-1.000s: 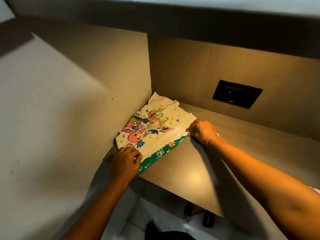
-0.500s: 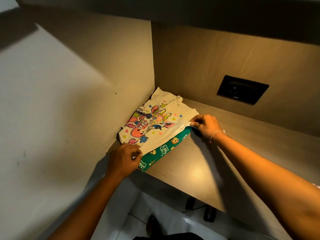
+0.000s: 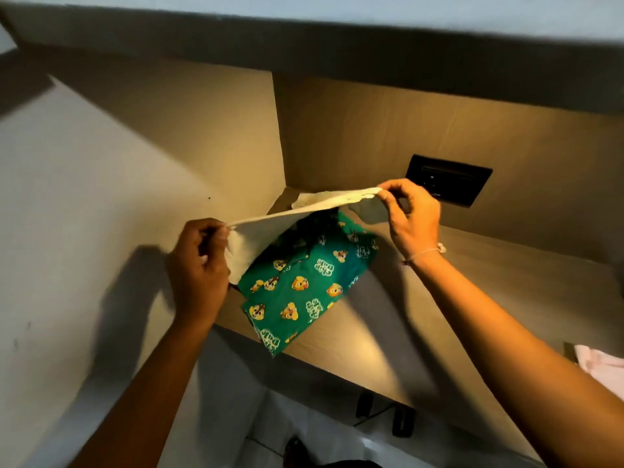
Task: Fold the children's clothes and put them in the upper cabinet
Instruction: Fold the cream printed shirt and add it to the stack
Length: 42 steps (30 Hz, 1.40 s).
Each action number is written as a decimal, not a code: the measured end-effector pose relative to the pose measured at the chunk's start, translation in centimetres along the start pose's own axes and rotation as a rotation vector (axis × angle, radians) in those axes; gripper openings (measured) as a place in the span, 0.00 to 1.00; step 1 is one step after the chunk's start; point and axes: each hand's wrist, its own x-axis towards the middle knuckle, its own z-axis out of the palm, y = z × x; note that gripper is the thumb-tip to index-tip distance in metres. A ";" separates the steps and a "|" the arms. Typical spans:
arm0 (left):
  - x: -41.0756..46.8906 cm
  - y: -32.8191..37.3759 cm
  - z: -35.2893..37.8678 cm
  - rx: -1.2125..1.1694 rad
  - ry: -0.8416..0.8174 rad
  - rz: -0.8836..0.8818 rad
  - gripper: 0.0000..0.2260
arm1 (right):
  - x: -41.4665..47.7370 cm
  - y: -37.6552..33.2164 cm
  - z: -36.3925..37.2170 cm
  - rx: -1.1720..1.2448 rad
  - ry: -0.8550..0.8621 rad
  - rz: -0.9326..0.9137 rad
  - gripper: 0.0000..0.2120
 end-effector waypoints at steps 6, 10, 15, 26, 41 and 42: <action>2.5 6.3 -0.7 -0.138 -0.030 0.198 0.06 | -0.8 -2.7 -11.1 -0.038 0.162 -0.217 0.04; 3.9 8.3 5.2 -0.191 -0.184 0.132 0.02 | -0.2 -1.0 -15.1 -0.161 0.149 -0.057 0.04; 5.8 11.7 13.7 -0.183 -0.389 0.058 0.03 | 1.6 2.2 -19.1 -0.226 0.160 0.152 0.05; -0.7 12.3 10.3 -0.270 -0.609 0.389 0.04 | -10.6 0.5 -27.2 -0.420 0.203 0.117 0.07; -12.9 4.2 19.4 0.435 -1.187 0.486 0.29 | -20.0 10.2 -17.0 -0.694 -0.548 0.509 0.35; -13.2 3.7 20.2 0.504 -1.191 0.500 0.30 | -19.9 11.5 -16.6 -0.767 -0.590 0.512 0.35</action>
